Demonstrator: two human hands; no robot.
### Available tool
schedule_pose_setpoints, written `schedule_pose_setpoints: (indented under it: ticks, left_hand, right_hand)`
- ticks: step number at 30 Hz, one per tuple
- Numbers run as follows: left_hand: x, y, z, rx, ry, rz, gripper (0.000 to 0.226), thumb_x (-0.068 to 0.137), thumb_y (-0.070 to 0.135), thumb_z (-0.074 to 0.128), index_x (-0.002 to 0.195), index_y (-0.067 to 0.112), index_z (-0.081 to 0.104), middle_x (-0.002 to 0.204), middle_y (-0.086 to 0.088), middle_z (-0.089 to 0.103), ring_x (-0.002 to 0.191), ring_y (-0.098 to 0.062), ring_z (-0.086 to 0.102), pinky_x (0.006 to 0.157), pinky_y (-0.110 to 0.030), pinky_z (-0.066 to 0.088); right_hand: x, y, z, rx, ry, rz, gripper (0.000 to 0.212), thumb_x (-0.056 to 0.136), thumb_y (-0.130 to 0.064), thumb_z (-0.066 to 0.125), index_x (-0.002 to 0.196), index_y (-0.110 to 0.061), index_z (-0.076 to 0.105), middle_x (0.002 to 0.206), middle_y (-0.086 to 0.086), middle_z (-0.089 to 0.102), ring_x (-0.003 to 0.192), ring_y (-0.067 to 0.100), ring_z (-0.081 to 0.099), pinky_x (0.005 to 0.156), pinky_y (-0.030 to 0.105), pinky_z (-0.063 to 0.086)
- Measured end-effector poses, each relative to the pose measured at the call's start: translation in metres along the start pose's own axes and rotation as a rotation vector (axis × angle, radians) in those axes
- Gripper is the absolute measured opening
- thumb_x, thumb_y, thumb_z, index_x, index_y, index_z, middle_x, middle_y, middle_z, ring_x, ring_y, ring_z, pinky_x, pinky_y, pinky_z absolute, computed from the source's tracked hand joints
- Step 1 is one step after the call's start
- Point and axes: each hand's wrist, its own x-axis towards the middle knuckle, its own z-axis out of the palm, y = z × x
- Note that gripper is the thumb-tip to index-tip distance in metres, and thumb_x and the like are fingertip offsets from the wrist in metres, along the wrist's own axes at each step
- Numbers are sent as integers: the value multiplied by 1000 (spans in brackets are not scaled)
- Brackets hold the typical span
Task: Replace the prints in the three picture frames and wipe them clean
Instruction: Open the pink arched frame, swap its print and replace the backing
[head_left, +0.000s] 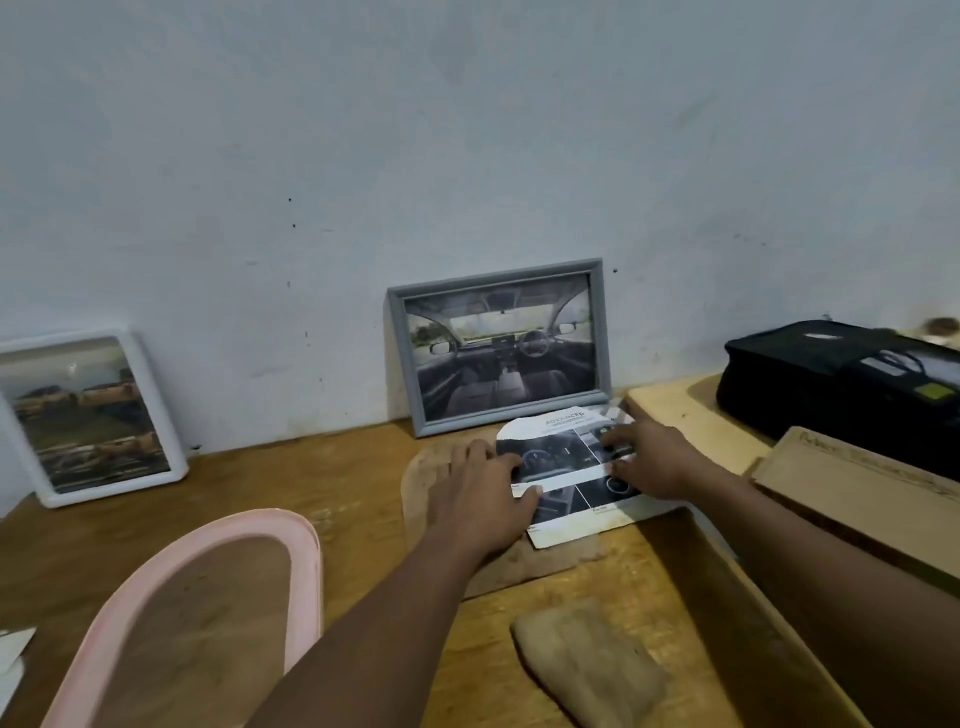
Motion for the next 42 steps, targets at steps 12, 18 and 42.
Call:
schedule_pose_setpoints:
  ticks: [12, 18, 42]
  left_hand:
    - [-59, -28, -52, -63, -74, -103, 60, 95, 50, 58, 151, 33, 42, 156, -2, 37, 142, -26, 32, 114, -47, 35]
    - [-124, -58, -66, -110, -76, -139, 60, 96, 46, 60, 151, 30, 44, 152, -3, 43, 139, -26, 38, 111, -45, 40]
    - [-226, -231, -150, -117, 100, -576, 47, 96, 52, 59, 138, 31, 53, 146, 0, 53, 129, -24, 53, 108, -45, 46]
  right_hand:
    - [-73, -66, -21, -29, -100, -141, 32, 91, -37, 70, 120, -23, 68, 116, 0, 68, 97, 13, 63, 76, 24, 53]
    - [-137, -115, -10, -55, -228, -211, 29, 93, -31, 67, 122, -23, 66, 120, -1, 66, 105, 15, 62, 91, 32, 55]
    - [-128, -331, 90, 34, -195, -423, 36, 93, -28, 68, 128, -27, 61, 132, -4, 61, 112, 16, 60, 91, 29, 55]
